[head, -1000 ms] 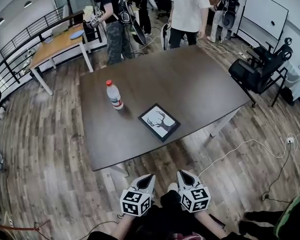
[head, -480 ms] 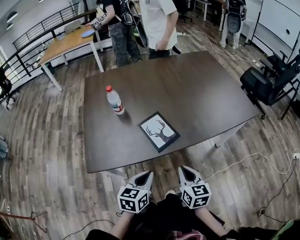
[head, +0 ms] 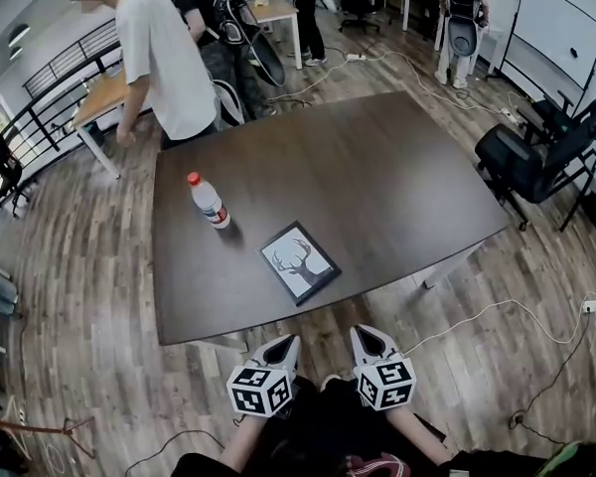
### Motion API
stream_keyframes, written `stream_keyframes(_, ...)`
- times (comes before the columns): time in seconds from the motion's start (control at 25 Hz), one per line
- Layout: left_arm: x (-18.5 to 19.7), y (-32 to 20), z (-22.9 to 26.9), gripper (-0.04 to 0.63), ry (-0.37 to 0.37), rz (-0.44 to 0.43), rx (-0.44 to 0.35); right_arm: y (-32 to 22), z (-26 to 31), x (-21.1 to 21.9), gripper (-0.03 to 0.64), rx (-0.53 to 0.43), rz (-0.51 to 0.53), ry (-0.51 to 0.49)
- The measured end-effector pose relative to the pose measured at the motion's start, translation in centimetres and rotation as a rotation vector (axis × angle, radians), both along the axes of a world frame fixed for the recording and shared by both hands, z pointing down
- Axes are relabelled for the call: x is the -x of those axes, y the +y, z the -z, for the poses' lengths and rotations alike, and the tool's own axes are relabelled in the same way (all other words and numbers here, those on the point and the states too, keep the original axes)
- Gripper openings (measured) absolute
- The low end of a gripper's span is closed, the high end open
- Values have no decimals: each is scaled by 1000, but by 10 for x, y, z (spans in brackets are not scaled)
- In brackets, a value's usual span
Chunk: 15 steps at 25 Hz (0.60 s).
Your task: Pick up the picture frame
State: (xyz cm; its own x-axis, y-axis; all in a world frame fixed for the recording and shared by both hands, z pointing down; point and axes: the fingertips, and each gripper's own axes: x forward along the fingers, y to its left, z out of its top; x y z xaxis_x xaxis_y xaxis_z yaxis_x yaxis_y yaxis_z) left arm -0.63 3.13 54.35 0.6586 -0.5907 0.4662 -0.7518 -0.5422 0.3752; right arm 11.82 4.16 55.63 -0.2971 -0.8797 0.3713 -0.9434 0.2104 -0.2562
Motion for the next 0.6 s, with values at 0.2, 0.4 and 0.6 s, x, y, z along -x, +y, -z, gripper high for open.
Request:
stream_keyframes(0.2,-5,-2,-2,9,22,38,33,-2,-4,-5,8,22,22,-9)
stream_keyframes(0.4,-19,-9,-2,8,45,2,43,-6,-9,-8,6,44,26,-10)
stream_keyframes(0.6,-23,-22,-10,8,44,6,68,-14,-13,-17,8,56,7,-3)
